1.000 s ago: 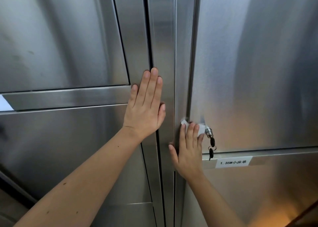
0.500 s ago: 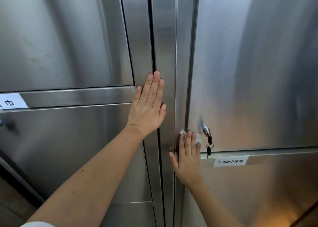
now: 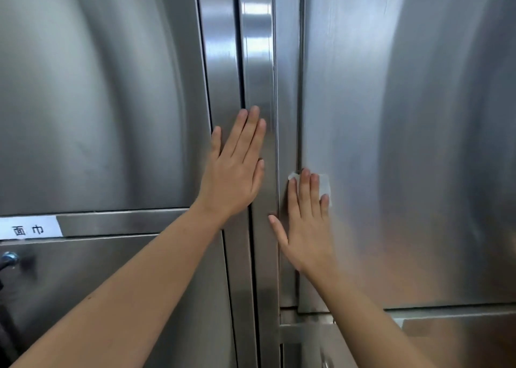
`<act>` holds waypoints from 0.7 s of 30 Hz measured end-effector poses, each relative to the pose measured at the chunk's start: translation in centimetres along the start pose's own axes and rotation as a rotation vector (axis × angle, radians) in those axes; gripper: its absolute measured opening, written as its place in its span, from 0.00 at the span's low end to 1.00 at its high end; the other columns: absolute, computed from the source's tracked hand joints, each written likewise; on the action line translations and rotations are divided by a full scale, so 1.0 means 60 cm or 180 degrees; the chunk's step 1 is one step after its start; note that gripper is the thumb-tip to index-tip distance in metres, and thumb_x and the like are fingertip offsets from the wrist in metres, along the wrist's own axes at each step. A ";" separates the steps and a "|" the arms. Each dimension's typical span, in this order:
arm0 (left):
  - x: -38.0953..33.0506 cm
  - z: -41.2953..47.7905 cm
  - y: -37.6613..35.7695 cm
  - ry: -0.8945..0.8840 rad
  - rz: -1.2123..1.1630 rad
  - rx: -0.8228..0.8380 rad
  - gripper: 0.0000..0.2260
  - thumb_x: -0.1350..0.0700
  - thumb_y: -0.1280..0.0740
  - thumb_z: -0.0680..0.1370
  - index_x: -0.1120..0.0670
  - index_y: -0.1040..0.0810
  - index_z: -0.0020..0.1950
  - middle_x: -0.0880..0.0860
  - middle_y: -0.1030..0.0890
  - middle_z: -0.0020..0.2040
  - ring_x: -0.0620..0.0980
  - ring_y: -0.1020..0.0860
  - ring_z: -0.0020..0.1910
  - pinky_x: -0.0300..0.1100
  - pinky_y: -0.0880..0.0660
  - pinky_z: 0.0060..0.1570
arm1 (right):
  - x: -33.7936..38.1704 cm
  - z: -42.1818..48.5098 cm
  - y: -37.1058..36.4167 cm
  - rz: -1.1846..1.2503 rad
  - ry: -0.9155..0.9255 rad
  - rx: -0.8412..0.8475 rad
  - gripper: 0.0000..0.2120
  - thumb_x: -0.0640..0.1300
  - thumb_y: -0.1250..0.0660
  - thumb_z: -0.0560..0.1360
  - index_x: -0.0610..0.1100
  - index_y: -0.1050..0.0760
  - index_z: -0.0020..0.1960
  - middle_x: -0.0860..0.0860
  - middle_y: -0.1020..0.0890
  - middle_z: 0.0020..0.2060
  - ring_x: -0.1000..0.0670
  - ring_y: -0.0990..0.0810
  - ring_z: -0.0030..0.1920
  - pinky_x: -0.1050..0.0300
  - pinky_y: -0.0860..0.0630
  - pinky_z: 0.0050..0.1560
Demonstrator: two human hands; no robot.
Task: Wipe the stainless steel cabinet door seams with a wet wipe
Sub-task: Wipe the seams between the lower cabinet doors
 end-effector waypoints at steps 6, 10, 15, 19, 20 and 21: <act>0.040 0.085 0.022 0.0017 0.0184 -0.0081 0.25 0.55 0.44 0.77 0.62 0.40 0.73 0.61 0.39 0.73 0.57 0.40 0.72 0.59 0.44 0.68 | 0.017 0.102 0.082 -0.0206 0.0150 -0.0311 0.37 0.63 0.57 0.76 0.40 0.55 0.76 0.46 0.63 0.73 0.44 0.65 0.74 0.47 0.61 0.71; 0.057 0.125 0.034 -0.0028 0.0143 -0.0117 0.26 0.54 0.46 0.77 0.63 0.41 0.73 0.61 0.40 0.73 0.58 0.42 0.73 0.59 0.45 0.68 | 0.028 0.163 0.127 -0.0167 0.0291 -0.0416 0.37 0.64 0.54 0.77 0.41 0.60 0.76 0.45 0.66 0.74 0.46 0.68 0.73 0.48 0.66 0.71; 0.070 0.162 0.044 0.0009 0.0078 -0.0137 0.26 0.53 0.47 0.77 0.63 0.41 0.73 0.60 0.41 0.74 0.57 0.43 0.73 0.60 0.44 0.67 | 0.036 0.229 0.181 -0.0172 0.0480 -0.0564 0.40 0.65 0.53 0.76 0.42 0.62 0.76 0.47 0.68 0.73 0.47 0.70 0.73 0.48 0.66 0.71; 0.085 0.194 0.052 0.0074 0.0078 -0.0098 0.26 0.52 0.50 0.77 0.62 0.43 0.74 0.59 0.43 0.75 0.55 0.46 0.74 0.58 0.46 0.69 | 0.042 0.280 0.223 -0.0261 0.0594 -0.0674 0.42 0.67 0.54 0.74 0.42 0.62 0.76 0.48 0.69 0.72 0.49 0.71 0.72 0.49 0.67 0.70; 0.090 0.202 0.056 0.0082 0.0071 -0.0103 0.26 0.52 0.51 0.77 0.62 0.43 0.74 0.58 0.44 0.75 0.54 0.46 0.74 0.58 0.47 0.69 | 0.045 0.293 0.234 -0.0261 0.0617 -0.0711 0.42 0.67 0.54 0.74 0.42 0.62 0.76 0.48 0.69 0.72 0.49 0.71 0.72 0.49 0.67 0.70; 0.094 0.211 0.060 0.0089 0.0069 -0.0110 0.26 0.52 0.51 0.77 0.62 0.42 0.74 0.58 0.44 0.75 0.54 0.46 0.74 0.57 0.47 0.69 | 0.048 0.306 0.245 -0.0261 0.0632 -0.0752 0.42 0.67 0.54 0.74 0.42 0.61 0.76 0.47 0.67 0.73 0.49 0.70 0.73 0.49 0.66 0.70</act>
Point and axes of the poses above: each hand's wrist, its own z-axis towards the middle knuckle, its own y-axis out of the back of the hand, x = y × z, the point moved 8 cm from there along z, towards the middle knuckle
